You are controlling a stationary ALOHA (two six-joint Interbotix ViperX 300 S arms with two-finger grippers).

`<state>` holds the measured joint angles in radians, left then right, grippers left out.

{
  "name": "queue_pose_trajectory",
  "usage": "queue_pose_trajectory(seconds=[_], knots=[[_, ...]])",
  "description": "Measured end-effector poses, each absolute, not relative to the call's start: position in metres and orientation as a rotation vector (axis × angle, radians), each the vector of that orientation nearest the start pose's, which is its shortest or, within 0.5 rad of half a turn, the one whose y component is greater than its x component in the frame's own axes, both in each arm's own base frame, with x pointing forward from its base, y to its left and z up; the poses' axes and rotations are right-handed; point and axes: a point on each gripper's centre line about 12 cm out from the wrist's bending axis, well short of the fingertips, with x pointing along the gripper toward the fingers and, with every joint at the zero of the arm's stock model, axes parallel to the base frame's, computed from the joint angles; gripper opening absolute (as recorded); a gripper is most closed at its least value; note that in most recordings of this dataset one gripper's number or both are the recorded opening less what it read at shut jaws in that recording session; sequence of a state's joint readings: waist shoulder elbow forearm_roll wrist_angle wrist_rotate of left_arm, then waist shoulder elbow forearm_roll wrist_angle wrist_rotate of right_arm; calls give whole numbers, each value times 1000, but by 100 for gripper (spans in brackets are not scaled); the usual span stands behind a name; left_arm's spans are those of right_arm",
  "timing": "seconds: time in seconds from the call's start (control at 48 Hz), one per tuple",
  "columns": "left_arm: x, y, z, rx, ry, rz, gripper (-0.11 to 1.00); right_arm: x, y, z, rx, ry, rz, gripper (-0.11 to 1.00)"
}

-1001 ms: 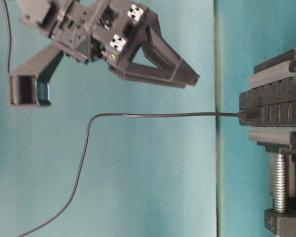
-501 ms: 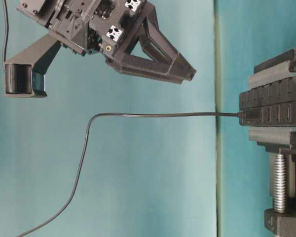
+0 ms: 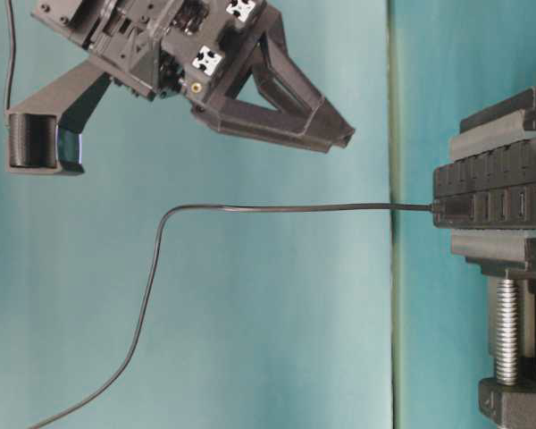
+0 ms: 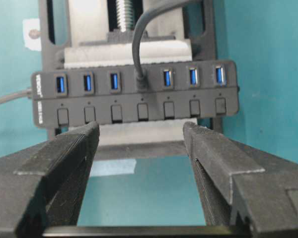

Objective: Insert the USB into the center port of the fixed hub

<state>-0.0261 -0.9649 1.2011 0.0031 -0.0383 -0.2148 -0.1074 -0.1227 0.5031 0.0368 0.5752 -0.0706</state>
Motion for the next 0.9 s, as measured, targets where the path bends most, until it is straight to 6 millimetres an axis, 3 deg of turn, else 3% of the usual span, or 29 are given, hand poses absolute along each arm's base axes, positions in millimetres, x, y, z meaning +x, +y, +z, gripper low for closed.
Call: queue_pose_trajectory(seconds=[0.897], knots=[[195, -5, 253, -208, 202, -6, 0, 368, -37, 224, 24, 947, -62, 74]])
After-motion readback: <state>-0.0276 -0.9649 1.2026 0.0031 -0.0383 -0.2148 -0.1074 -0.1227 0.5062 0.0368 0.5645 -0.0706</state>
